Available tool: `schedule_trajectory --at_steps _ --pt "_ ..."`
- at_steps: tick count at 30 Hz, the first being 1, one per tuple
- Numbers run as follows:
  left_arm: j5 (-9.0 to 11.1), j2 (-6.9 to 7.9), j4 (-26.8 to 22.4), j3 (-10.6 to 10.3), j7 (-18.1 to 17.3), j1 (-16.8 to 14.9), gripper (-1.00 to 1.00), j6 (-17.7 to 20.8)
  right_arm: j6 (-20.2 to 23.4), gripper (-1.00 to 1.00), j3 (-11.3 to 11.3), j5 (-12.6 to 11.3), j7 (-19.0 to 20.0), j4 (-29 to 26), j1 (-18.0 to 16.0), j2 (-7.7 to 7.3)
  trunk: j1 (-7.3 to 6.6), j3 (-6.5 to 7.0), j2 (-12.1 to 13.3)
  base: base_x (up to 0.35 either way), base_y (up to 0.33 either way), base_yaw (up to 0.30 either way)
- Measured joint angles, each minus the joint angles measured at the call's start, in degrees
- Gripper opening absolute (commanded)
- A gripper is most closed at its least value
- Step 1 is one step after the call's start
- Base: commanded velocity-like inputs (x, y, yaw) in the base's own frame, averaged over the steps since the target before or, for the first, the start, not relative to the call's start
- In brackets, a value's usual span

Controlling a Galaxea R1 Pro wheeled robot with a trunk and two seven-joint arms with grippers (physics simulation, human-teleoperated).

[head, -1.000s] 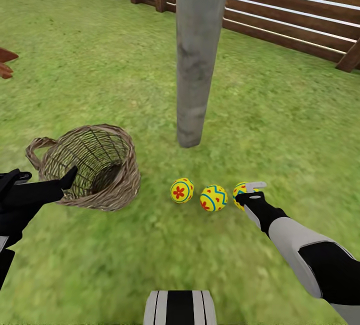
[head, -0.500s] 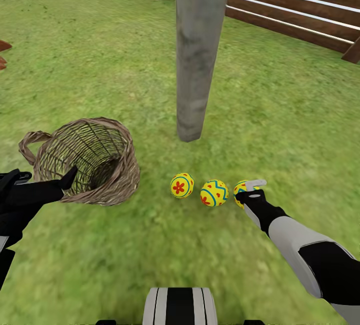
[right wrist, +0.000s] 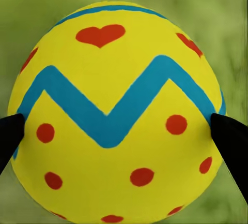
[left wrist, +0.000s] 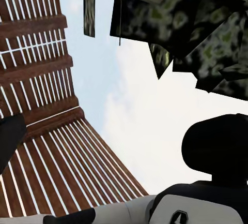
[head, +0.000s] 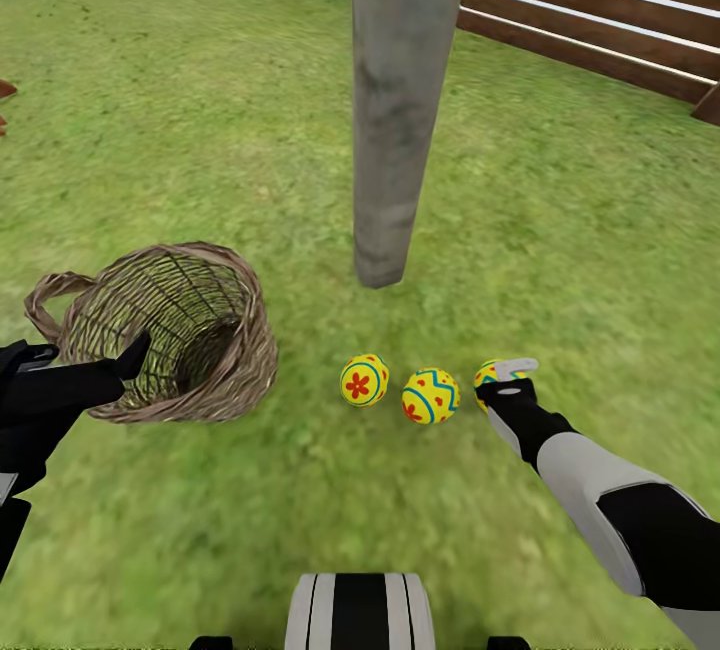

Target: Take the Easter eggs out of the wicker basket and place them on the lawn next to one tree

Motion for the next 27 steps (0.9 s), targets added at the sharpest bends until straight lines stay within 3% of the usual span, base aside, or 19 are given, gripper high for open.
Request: schedule_trajectory --at_steps 9,10,13,19,27 --pt "0.02 -0.02 0.07 0.00 0.00 0.00 1.00 0.01 -0.03 -1.00 0.07 0.22 -1.10 -0.75 0.00 -0.01 0.06 -0.45 -0.02 0.000 0.000 0.000" --pt "0.02 -0.03 0.08 0.00 0.00 0.00 1.00 0.01 0.02 1.00 0.08 0.23 -1.09 -0.77 0.00 -0.01 0.06 -0.45 -0.02 0.000 0.000 0.000" --pt "0.02 -0.02 0.07 0.00 0.01 0.01 1.00 0.00 -0.05 1.00 0.03 0.14 -0.68 1.08 0.03 -0.04 0.07 -0.45 -0.02 0.000 0.000 0.000" --pt "0.02 0.06 -0.01 -0.03 0.00 0.00 1.00 0.05 0.00 1.00 0.17 0.12 4.59 1.12 0.02 -0.03 -0.08 0.87 0.06 0.000 0.000 0.000" --pt "0.02 0.06 -0.01 -0.03 0.00 0.00 1.00 0.01 -0.03 1.00 -0.16 -0.80 4.62 1.19 0.07 -0.02 -0.27 2.64 0.17 0.000 0.000 0.000"
